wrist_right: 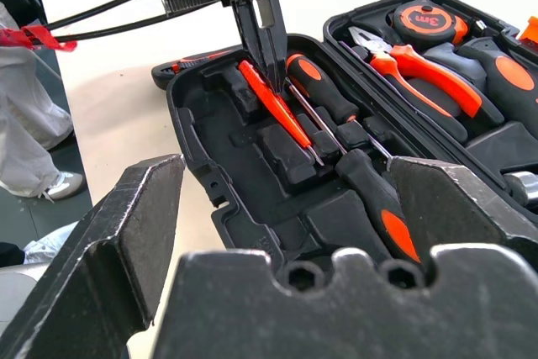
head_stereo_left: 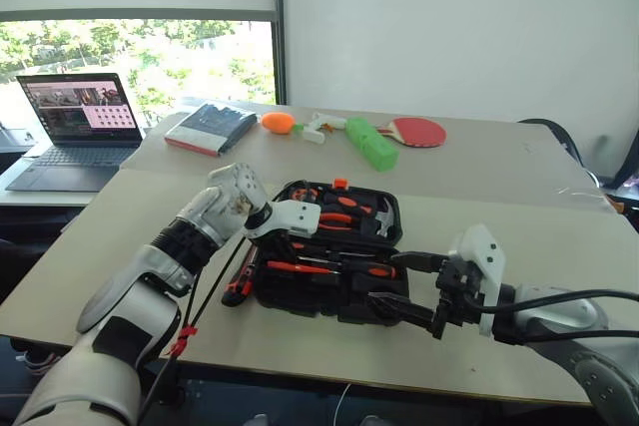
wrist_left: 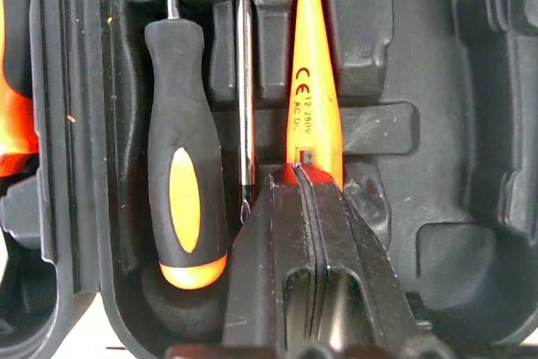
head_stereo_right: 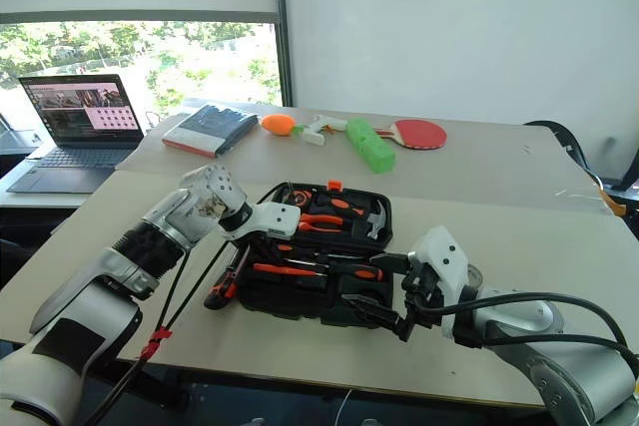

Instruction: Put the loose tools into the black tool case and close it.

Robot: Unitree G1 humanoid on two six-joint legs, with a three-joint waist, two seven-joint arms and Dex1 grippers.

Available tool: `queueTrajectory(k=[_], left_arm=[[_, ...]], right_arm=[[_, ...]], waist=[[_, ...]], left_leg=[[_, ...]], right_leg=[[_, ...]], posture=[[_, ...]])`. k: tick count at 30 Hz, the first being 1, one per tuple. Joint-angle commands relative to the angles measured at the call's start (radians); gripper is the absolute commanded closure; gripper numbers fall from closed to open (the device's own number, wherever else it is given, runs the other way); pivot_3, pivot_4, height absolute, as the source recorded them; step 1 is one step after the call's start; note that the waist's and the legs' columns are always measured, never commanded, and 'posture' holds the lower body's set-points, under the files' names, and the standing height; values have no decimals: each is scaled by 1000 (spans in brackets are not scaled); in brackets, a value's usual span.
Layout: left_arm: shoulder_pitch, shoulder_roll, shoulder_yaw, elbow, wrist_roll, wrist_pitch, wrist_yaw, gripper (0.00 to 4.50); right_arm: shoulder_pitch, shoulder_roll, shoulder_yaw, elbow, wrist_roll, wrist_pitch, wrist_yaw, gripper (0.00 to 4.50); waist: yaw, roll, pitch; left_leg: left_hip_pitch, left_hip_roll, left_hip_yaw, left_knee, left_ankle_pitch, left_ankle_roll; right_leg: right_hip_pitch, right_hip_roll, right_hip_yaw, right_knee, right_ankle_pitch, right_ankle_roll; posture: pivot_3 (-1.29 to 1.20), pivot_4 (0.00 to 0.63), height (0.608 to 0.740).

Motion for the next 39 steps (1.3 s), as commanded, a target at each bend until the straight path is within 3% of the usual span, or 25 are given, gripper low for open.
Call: queueTrajectory(k=[1, 14, 39], left_arm=[[25, 1, -1, -11, 24, -21, -1, 4459], [-85, -31, 100, 12, -17, 53, -33, 4459], [62, 11, 62, -148, 22, 65, -39, 4459]], right_arm=[[-6, -1, -30, -15, 13, -13, -2, 0], [4, -3, -15, 1, -5, -27, 17, 0], [-5, 8, -4, 11, -15, -24, 18, 0]], waist=[[-1, 0, 0], [2, 0, 0], [2, 0, 0]], left_leg=[[0, 0, 0, 0, 0, 0], [-1, 0, 0, 0, 0, 0], [2, 0, 0, 0, 0, 0]], right_leg=[[0, 0, 0, 0, 0, 0], [0, 0, 0, 0, 0, 0], [2, 0, 0, 0, 0, 0]], posture=[[0, 150, 736], [0, 150, 736], [0, 150, 736]])
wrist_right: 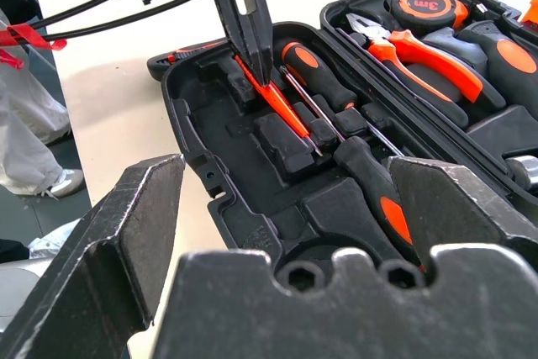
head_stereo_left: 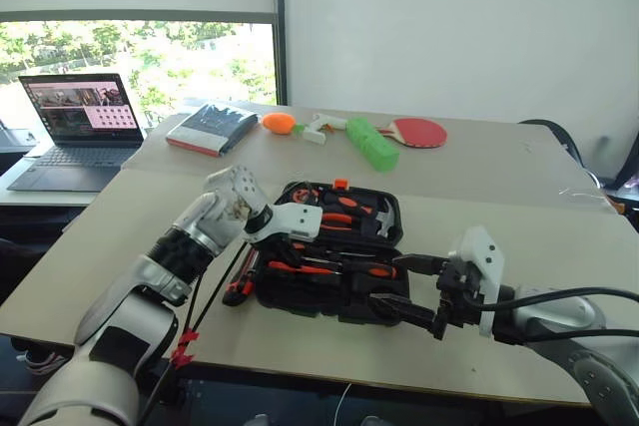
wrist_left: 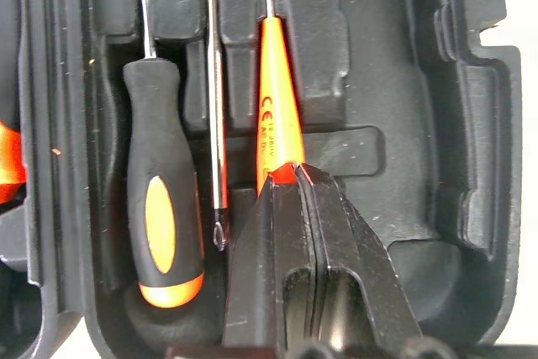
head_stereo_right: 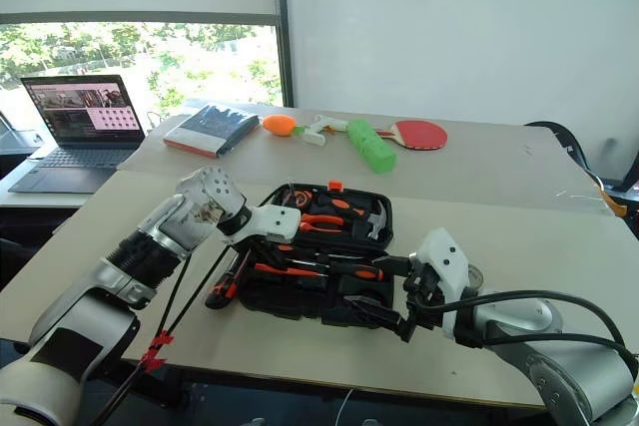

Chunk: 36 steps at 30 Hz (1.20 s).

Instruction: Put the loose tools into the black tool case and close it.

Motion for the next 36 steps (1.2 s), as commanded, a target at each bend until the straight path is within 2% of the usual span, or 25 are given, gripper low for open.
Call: queueTrajectory(k=[1, 8, 14, 36], left_arm=[[-1, 6, -5, -2, 20, -1, 13, 4459], [-77, -28, 40, 44, -35, 93, -13, 4459], [-128, -47, 37, 135, -27, 53, 11, 4459], [20, -1, -16, 4, 30, -17, 30, 4459]], right_arm=[[-13, 7, -9, -13, -3, -24, -1, 0], [-10, 10, -10, -12, -8, -26, 0, 0], [-8, 14, -8, -8, -18, -30, 4, 0], [-7, 27, -12, -2, -23, -26, -2, 0]], waist=[[0, 0, 0], [1, 0, 0], [1, 0, 0], [-1, 0, 0]], left_leg=[[0, 0, 0, 0, 0, 0], [1, 0, 0, 0, 0, 0], [1, 0, 0, 0, 0, 0], [1, 0, 0, -1, 0, 0]], right_leg=[[0, 0, 0, 0, 0, 0], [1, 0, 0, 0, 0, 0], [1, 0, 0, 0, 0, 0], [1, 0, 1, 0, 0, 0]], posture=[[0, 150, 736], [0, 150, 736], [0, 150, 736], [0, 150, 736]])
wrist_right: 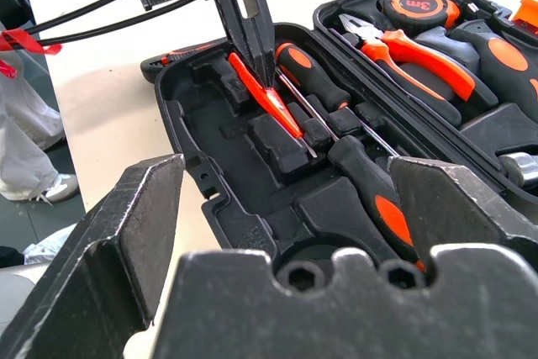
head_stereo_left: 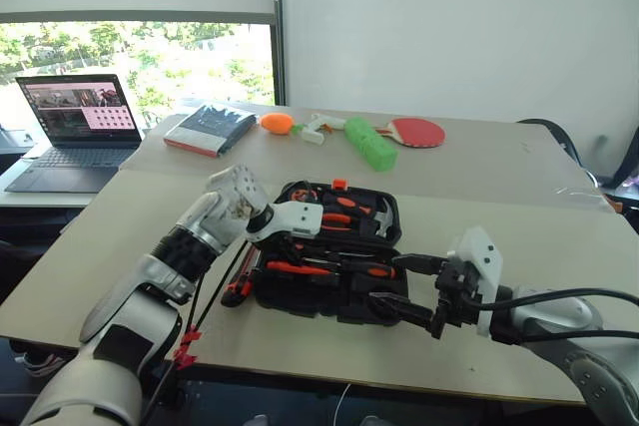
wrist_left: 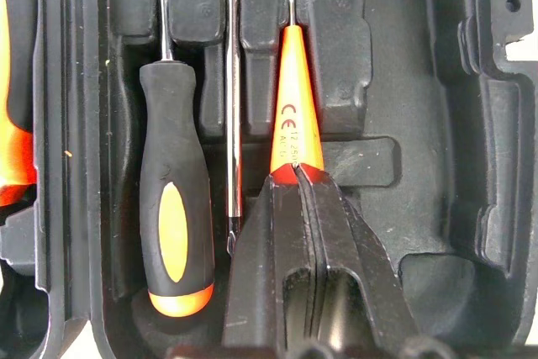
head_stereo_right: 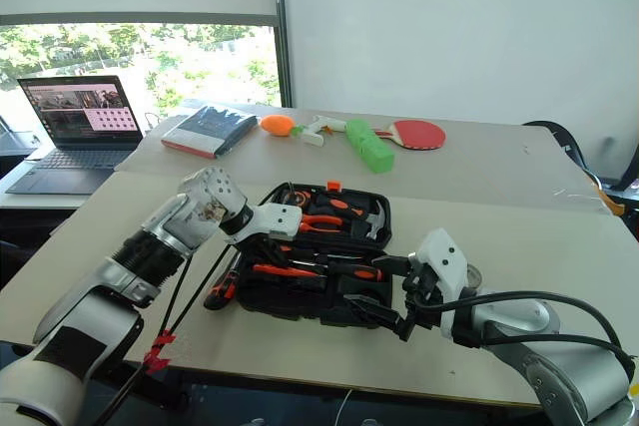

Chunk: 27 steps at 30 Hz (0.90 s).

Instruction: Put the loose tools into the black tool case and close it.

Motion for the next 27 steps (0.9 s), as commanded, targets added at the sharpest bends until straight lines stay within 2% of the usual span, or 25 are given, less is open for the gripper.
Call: queueTrajectory(k=[1, 12, 27], left_arm=[[23, 13, -16, -33, 20, -14, 6, 4459], [-40, 6, 26, 38, 8, 2, 8, 4459], [53, 26, 13, -23, 24, -3, 36, 4459]], right_arm=[[-9, 7, -15, -6, -3, -27, -1, 0], [-14, 5, -13, 4, -8, -29, 10, 0], [-29, 17, 4, 15, -22, -36, 12, 0]], waist=[[1, 0, 0], [2, 0, 0], [2, 0, 0]], left_leg=[[0, 0, 0, 0, 0, 0], [1, 0, 0, 1, 0, 0], [4, 0, 0, 0, 0, 0]], right_leg=[[0, 0, 0, 0, 0, 0], [1, 0, 0, 0, 0, 0], [5, 0, 0, 0, 0, 0]], posture=[[0, 150, 736], [0, 150, 736], [0, 150, 736]])
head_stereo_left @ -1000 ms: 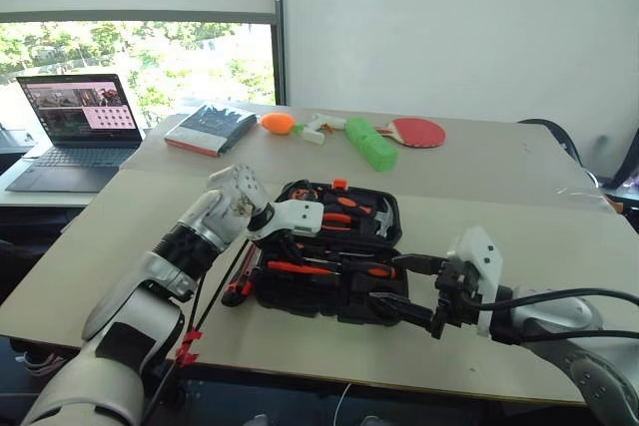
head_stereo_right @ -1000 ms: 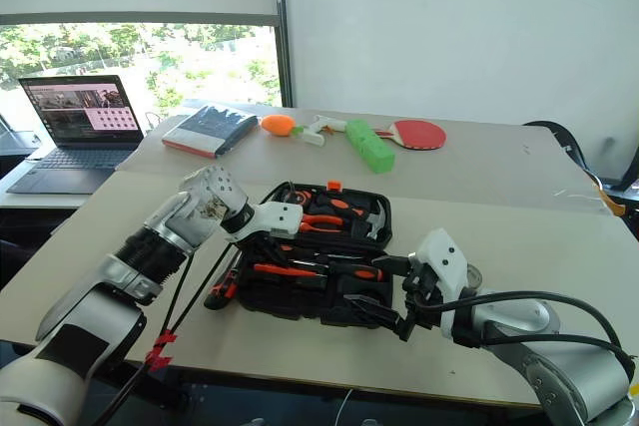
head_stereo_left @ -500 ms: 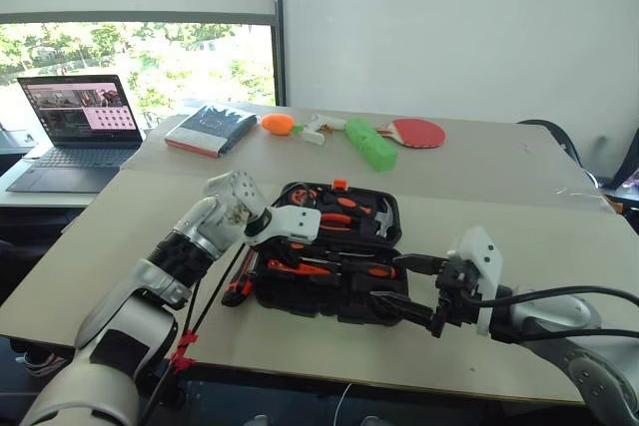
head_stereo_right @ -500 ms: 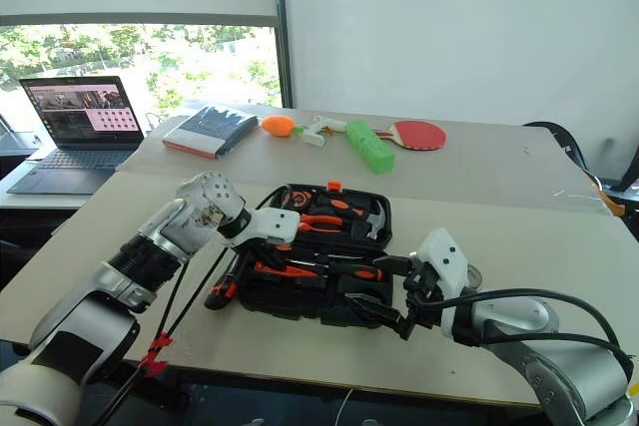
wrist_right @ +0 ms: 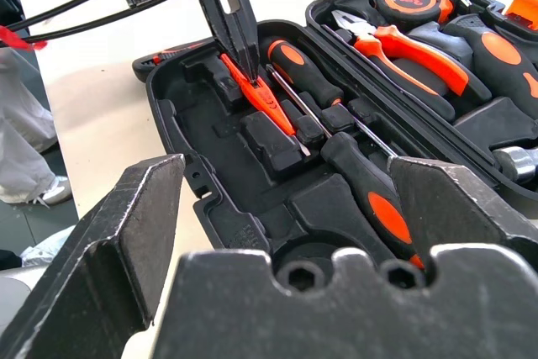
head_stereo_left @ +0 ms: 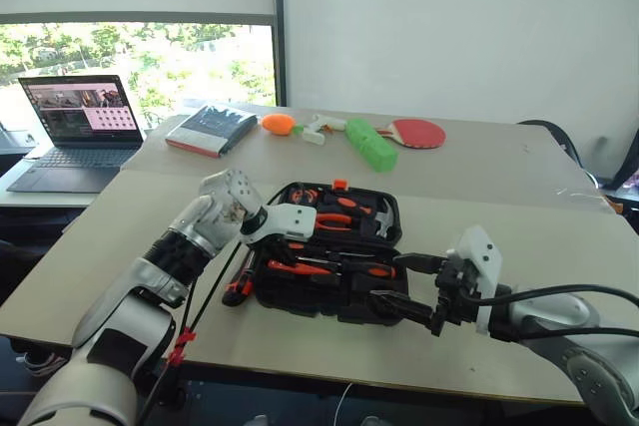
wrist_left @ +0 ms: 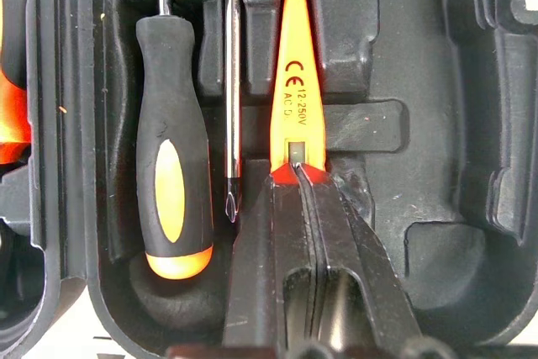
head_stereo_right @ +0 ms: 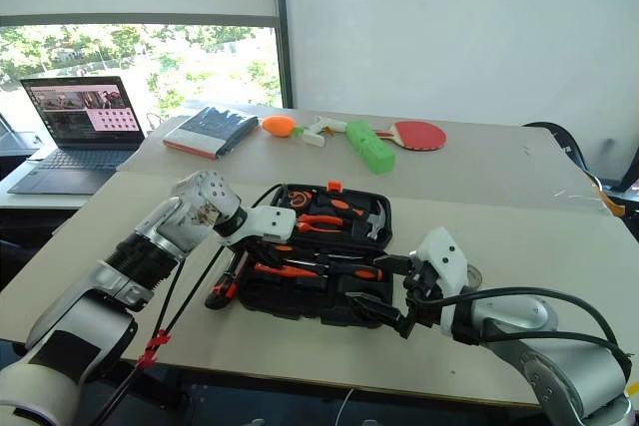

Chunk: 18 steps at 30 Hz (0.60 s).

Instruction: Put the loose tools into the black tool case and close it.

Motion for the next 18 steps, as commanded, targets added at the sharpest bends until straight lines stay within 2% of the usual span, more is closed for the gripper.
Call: queueTrajectory(k=[1, 3, 6, 13, 16, 17, 18], left_arm=[[23, 3, 4, -18, 2, 31, 13, 4459], [9, 15, 45, -36, -22, 75, 16, 4459], [-5, 41, 115, -70, -71, 188, 17, 3837], [92, 232, 289, -218, -141, 455, 97, 1394], [202, 352, 353, -319, -161, 598, 131, 258], [224, 371, 358, -345, -169, 644, 144, 47], [230, 377, 349, -368, -179, 706, 162, 47]], right_arm=[[-23, 5, -5, -11, -4, -30, 8, 0], [-34, 0, -2, -10, -1, -31, 16, 0], [-64, -11, -2, -3, 2, -31, 35, 0], [-182, -46, -6, 31, 37, -20, 105, 0], [-232, -45, 31, 78, 18, -35, 144, 0], [-243, -41, 42, 89, 12, -39, 152, 0], [-250, -36, 52, 96, 8, -41, 158, 0]], waist=[[0, 0, 0], [-1, 0, 0], [-5, 0, 0], [-26, 0, 0], [-26, 0, 0], [-25, -1, 1], [-24, -1, 1]], left_leg=[[1, 0, 0, 0, 0, 0], [2, 0, 0, 0, 0, 0], [2, 0, 0, 0, 0, 0], [1, 1, -3, -3, 0, 0], [1, 1, -2, -3, 0, 0], [0, 1, -3, -3, 0, 0], [0, 2, -2, -3, 0, 0]], right_leg=[[1, 0, 0, 0, 0, 0], [2, 0, 0, 0, 0, 0], [2, 0, 0, 0, 0, 0], [-1, 1, 0, 0, 0, -1], [-1, 1, 0, 0, -1, -1], [-1, 1, 0, 0, -1, -1], [-2, 1, 0, 0, -1, -1]], posture=[[0, 150, 736], [0, 150, 736], [0, 150, 736], [0, 150, 736], [0, 150, 736], [0, 150, 736], [0, 150, 736]])
